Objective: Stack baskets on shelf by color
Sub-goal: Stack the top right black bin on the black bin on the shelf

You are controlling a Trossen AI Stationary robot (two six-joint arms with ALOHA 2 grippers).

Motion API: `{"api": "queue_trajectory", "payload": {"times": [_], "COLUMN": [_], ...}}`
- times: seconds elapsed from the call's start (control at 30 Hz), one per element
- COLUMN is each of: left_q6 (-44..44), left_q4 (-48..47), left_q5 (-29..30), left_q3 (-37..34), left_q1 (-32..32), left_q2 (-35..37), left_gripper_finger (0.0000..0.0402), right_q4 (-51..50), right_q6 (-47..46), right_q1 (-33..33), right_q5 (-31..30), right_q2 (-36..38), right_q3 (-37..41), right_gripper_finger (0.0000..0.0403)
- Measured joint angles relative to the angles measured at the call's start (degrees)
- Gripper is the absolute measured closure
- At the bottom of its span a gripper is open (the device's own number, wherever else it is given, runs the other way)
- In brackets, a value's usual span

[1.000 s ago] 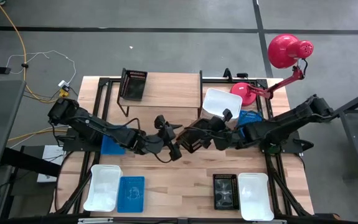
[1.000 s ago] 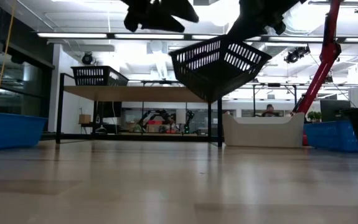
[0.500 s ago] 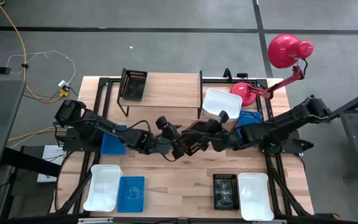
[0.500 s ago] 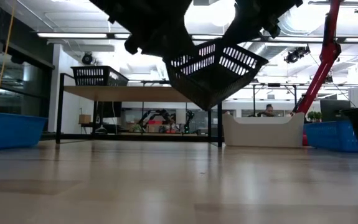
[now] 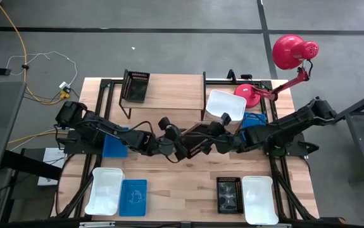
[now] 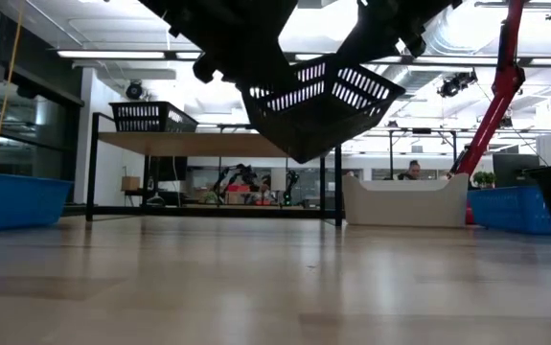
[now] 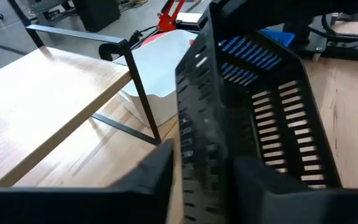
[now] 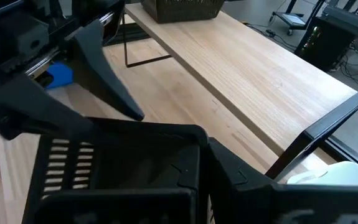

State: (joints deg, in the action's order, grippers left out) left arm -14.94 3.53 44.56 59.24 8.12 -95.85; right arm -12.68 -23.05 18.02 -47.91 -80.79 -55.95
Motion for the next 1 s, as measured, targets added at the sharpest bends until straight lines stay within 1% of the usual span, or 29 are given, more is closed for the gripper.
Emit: {"api": "queue_trajectory", "payload": {"times": [0.07,0.1,0.13,0.23,0.3,0.37,0.47,0.57,0.67,0.8,0.9,1.0], "left_q6": [0.8,1.5,1.9,2.1,2.1,2.1,1.7,-0.5,-2.3,-0.9,2.2,3.8], "left_q4": [0.0,-0.1,-0.2,-0.4,-1.2,-2.2,-4.1,-8.1,-13.3,-16.1,-16.8,-18.5], "left_q5": [-0.2,-0.2,-0.2,-0.3,-0.2,0.4,1.3,0.1,-1.3,-1.4,1.2,7.1], "left_q3": [0.0,0.0,0.0,0.0,0.0,0.0,0.0,0.0,-0.1,-0.1,-0.1,0.0], "left_q1": [0.0,0.0,0.0,0.0,0.0,0.0,0.0,0.0,0.3,3.1,5.0,4.8], "left_q2": [0.0,0.0,0.0,0.0,0.1,0.1,0.2,2.1,6.0,14.1,21.9,29.7], "left_gripper_finger": [0.0363,0.0381,0.0390,0.0390,0.0397,0.0399,0.0401,0.0401,0.0401,0.0401,0.0401,0.0401], "right_q4": [0.3,0.4,0.5,0.4,0.4,0.4,-0.3,-2.9,-6.1,-10.1,-12.5,-14.1], "right_q6": [0.5,1.0,1.1,1.1,1.6,2.7,4.9,5.7,4.8,2.3,0.6,-0.5], "right_q1": [0.0,0.0,0.0,0.0,0.0,0.4,1.5,3.0,5.0,7.9,9.2,9.2], "right_q5": [0.5,0.6,0.6,1.5,3.1,3.1,1.1,-0.9,-3.2,-6.1,-7.7,-8.0], "right_q2": [0.0,0.0,0.0,0.4,1.1,2.1,4.4,7.4,10.6,14.0,15.3,15.6], "right_q3": [0.0,0.0,0.0,0.0,0.0,0.0,0.0,0.0,0.0,0.0,0.0,0.0], "right_gripper_finger": [0.0403,0.0403,0.0402,0.0386,0.0361,0.0327,0.0271,0.0225,0.0197,0.0187,0.0187,0.0190]}}
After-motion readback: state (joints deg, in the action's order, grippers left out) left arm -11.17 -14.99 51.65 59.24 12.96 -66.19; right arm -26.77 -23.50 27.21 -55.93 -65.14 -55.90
